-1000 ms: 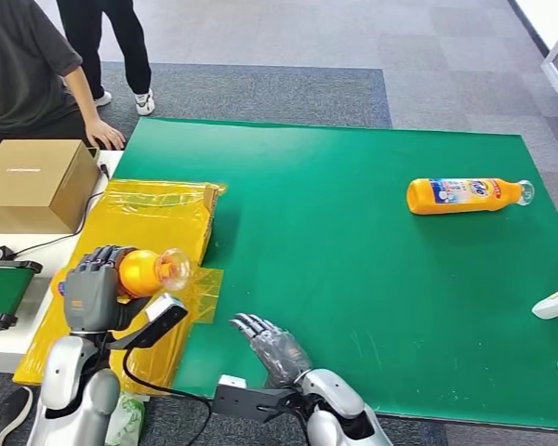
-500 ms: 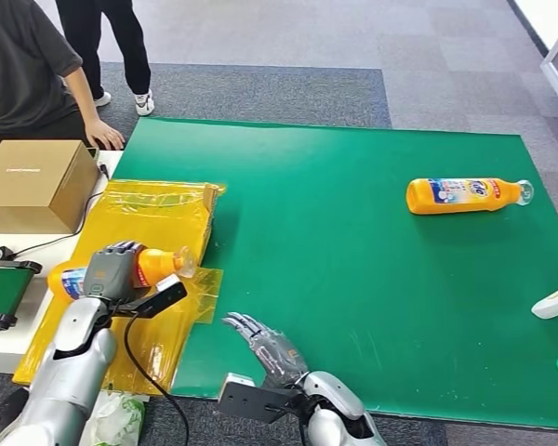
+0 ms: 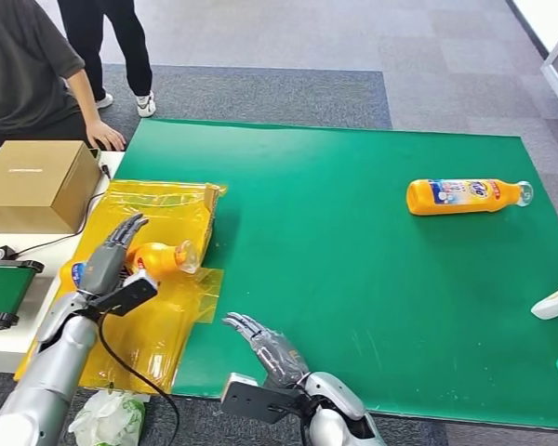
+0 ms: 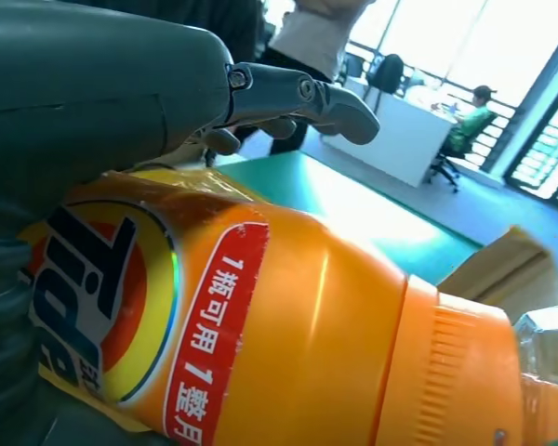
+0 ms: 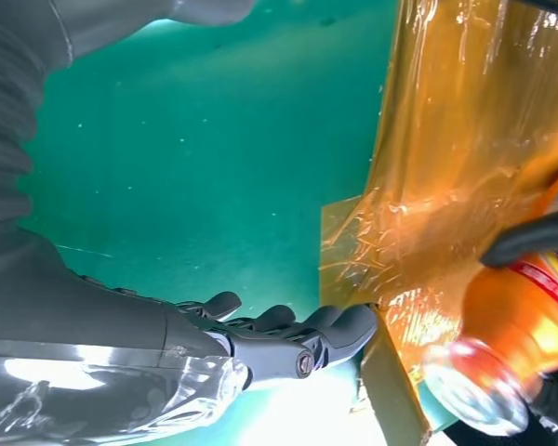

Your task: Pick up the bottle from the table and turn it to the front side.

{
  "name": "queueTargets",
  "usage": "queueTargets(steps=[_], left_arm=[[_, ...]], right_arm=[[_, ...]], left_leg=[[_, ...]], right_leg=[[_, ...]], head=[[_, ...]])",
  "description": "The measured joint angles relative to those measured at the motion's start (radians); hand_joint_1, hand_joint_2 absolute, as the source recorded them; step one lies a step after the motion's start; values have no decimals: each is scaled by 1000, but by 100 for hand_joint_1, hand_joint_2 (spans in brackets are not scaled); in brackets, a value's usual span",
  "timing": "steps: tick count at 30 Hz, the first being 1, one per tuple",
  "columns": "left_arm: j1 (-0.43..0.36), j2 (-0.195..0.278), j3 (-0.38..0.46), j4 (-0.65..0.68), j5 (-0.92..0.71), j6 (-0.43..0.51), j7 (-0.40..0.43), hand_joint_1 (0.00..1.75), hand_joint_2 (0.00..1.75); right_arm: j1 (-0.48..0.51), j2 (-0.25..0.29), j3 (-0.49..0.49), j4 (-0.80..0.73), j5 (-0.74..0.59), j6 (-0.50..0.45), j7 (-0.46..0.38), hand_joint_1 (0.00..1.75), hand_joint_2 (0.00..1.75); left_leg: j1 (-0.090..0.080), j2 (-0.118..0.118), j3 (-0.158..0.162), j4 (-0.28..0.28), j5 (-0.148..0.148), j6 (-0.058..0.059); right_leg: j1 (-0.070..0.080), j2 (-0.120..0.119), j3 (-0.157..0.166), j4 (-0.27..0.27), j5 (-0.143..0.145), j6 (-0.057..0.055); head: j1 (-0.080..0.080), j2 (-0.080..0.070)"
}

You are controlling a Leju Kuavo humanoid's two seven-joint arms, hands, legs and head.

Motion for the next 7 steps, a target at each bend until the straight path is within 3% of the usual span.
queueTargets(steps=[7], left_arm=[[135, 61, 18, -179, 250, -170, -76, 0, 175]], right_arm=[[2, -7, 2, 0, -27, -13, -9, 0, 175]], left_leg=[[0, 0, 2, 0, -1, 0]], right_leg=[[0, 0, 1, 0, -1, 0]], head=[[0, 0]])
